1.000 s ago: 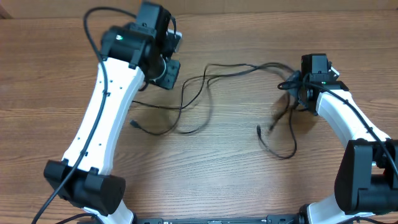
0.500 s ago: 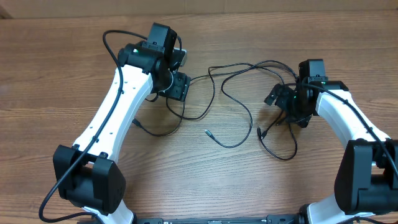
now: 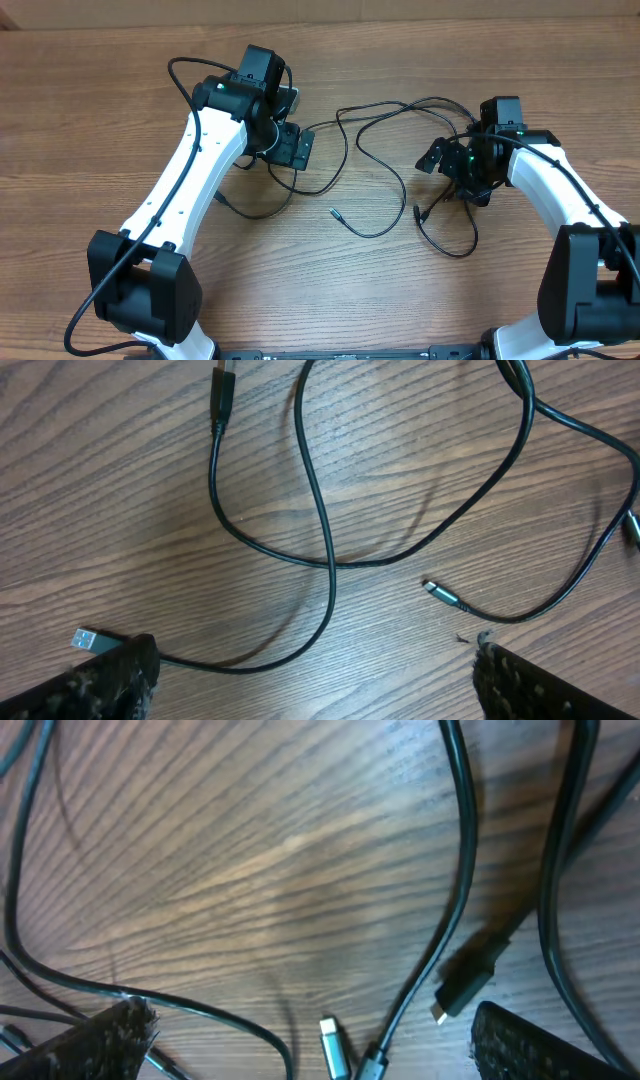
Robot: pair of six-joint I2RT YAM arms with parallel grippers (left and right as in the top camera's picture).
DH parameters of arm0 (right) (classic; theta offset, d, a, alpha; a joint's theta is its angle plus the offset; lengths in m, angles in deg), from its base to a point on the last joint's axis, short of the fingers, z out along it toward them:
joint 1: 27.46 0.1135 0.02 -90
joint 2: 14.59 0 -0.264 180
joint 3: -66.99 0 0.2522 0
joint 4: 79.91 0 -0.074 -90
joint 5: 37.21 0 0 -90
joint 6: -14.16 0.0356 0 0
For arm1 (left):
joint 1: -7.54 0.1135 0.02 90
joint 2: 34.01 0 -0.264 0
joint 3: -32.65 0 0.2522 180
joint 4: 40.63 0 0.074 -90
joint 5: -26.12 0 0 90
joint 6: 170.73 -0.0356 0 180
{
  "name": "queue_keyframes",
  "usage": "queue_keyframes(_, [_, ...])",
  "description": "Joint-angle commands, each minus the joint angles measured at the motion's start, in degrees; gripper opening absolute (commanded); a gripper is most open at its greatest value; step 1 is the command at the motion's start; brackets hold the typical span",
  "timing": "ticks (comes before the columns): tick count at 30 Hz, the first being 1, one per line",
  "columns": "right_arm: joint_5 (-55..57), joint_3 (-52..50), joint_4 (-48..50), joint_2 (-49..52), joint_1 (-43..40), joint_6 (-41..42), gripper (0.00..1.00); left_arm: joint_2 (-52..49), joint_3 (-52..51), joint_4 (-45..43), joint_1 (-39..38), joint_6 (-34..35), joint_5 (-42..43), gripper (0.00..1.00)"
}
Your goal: Untangle cables
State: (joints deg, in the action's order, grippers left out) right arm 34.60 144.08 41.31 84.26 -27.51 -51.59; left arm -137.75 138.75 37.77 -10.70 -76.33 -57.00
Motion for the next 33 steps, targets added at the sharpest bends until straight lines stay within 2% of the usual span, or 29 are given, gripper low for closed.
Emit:
queue_keyframes(1, [-0.76, 0.39, 2.40, -0.68, -0.28, -0.72, 1.00, 0.22, -0.42, -0.20, 0.22, 0.96, 0.59, 1.00])
queue_keyframes(24, [-0.83, 0.39, 4.42, -0.68, -0.28, -0.31, 1.00, 0.22, -0.42, -0.22, 0.22, 0.96, 0.57, 1.00])
queue_keyframes(33, [-6.10, 0.39, 4.02, -0.68, -0.31, -0.31, 1.00, 0.22, -0.42, -0.22, 0.22, 0.96, 0.39, 1.00])
